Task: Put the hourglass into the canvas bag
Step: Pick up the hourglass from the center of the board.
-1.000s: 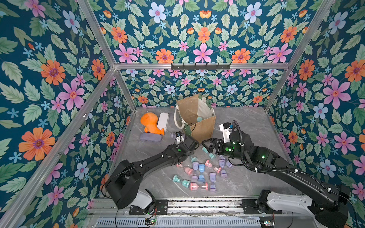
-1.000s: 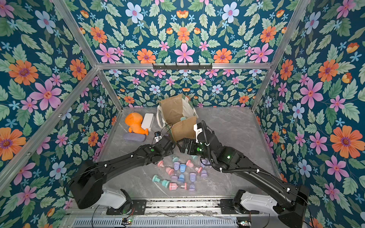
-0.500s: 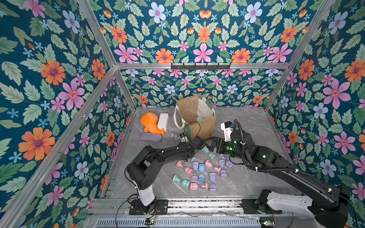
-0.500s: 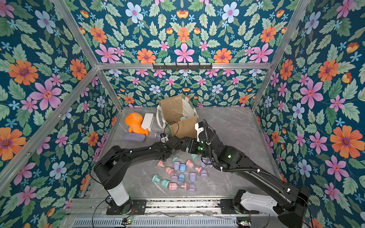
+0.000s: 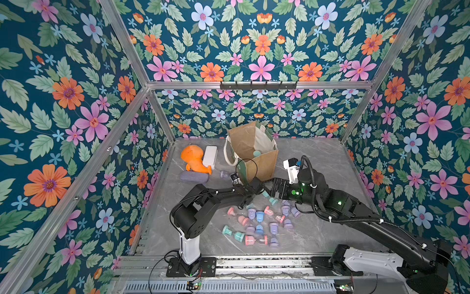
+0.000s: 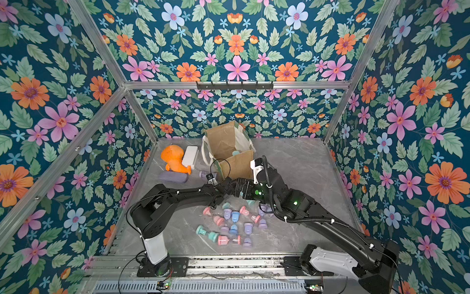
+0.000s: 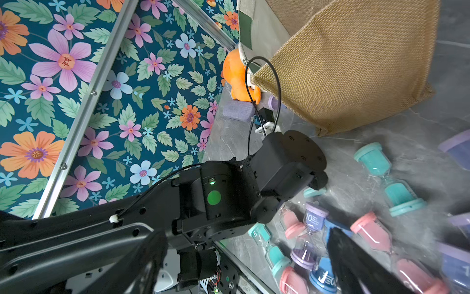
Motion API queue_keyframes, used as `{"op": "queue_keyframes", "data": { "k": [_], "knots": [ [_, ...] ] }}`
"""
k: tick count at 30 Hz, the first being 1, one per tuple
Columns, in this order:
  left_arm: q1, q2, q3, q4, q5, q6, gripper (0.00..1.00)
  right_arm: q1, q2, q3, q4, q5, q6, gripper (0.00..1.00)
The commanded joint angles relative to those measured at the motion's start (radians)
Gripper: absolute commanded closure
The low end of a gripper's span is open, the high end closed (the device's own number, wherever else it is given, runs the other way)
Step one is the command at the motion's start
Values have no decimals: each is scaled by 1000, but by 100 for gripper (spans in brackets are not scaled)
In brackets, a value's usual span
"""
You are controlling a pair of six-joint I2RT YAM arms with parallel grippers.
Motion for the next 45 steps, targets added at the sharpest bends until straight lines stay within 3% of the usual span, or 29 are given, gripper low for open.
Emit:
{"op": "queue_keyframes", "data": {
  "k": [1, 18, 25, 30, 45],
  "knots": [
    [2, 10, -8, -14, 32, -24, 45, 1, -4, -2, 34, -10, 9, 1],
    [2, 3, -10, 13, 26, -20, 67, -9, -5, -12, 52, -4, 3, 1],
    [3, -50, -17, 15, 14, -17, 71, -9, 21, 14, 64, -29, 5, 1],
    [2, -117, -47, 8, 3, -21, 74, -10, 6, 2, 82, -38, 6, 1],
    [2, -394, -118, -83, -1, 27, 76, -44, -62, 17, -129, 1, -20, 1]
  ]
}}
